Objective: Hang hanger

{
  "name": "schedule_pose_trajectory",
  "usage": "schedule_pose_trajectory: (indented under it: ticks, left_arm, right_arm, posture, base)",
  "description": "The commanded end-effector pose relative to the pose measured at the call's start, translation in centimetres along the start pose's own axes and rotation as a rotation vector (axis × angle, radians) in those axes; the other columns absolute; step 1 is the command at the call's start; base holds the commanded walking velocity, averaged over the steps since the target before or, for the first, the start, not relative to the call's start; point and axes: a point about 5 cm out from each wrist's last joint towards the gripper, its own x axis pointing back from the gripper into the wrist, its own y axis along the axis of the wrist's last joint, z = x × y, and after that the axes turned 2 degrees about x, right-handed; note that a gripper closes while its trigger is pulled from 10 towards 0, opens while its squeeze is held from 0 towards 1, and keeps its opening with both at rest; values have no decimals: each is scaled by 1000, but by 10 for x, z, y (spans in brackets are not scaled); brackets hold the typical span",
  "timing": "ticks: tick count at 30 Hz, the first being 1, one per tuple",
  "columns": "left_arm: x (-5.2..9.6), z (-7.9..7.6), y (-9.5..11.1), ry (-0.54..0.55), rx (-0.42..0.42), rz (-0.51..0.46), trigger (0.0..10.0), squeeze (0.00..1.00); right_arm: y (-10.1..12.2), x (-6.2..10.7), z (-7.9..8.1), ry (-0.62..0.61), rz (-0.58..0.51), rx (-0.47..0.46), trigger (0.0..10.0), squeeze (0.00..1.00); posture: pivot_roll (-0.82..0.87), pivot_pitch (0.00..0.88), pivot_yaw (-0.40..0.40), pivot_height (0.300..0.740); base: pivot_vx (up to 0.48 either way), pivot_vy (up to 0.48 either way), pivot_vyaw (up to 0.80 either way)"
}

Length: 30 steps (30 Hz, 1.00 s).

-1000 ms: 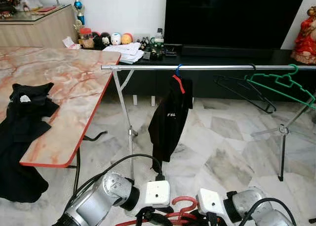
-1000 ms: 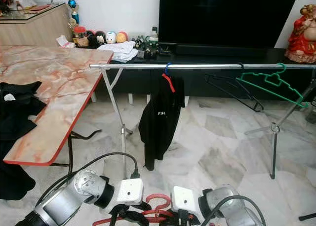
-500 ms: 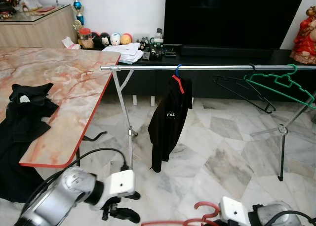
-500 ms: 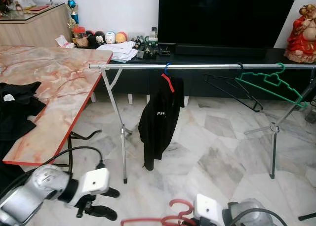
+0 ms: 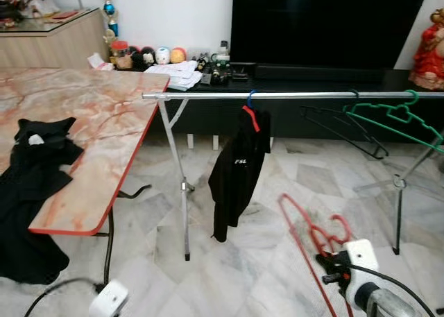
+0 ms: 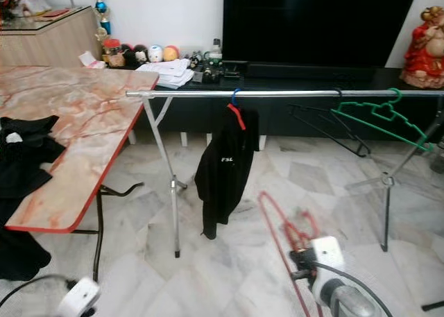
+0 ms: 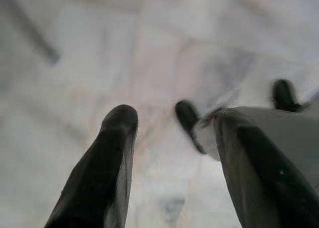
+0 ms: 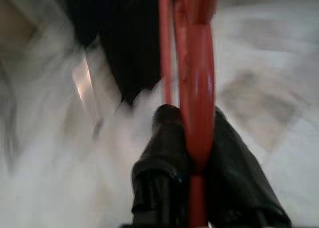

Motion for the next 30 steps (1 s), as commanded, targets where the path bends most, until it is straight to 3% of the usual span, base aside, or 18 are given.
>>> schedule_pose_trajectory:
  ticks: [1, 2, 4, 6, 9, 12, 16, 30]
  left_arm:
    - [-5, -3, -16, 102, 100, 33, 10000, 0]
    - [-7, -5, -22, 127, 127, 48, 10000, 0]
    - [-8, -11, -34, 160, 196, 65, 10000, 0]
    - [-10, -18, -45, 177, 283, 87, 10000, 0]
    - [-10, -27, -57, 190, 346, 127, 10000, 0]
    - [-11, -37, -64, 176, 336, 164, 10000, 0]
    - [-10, -38, -69, 167, 320, 163, 10000, 0]
    - [-4, -34, -83, 180, 312, 220, 10000, 0]
  right_arm:
    - [11, 0, 1, -188, -50, -126, 0, 0]
    - [10, 0, 1, -248, -46, -159, 2392, 0]
    - [9, -1, 3, -325, -42, -211, 10000, 0]
    - [10, -3, 4, -366, -32, -220, 10000, 0]
    - [9, -6, 3, -400, -4, -247, 10000, 0]
    - [13, -7, 1, -424, -18, -304, 10000, 0]
    - [15, -10, 1, -441, 0, -264, 10000, 0]
    - [19, -20, 16, -383, 3, -172, 10000, 0]
  posture:
    - [15, 0, 17, 740]
    - [14, 0, 17, 740]
    - [14, 0, 20, 740]
    - [14, 0, 20, 740]
    - [14, 0, 21, 740]
    - [12, 0, 24, 740]
    - [6, 0, 32, 740]
    - [17, 0, 32, 740]
  base:
    - [0, 0, 0]
    - [0, 0, 0]
    - [0, 0, 0]
    - [0, 0, 0]
    - [0, 0, 0]
    - [0, 0, 0]
    - [0, 0, 0]
    - [284, 0, 0]
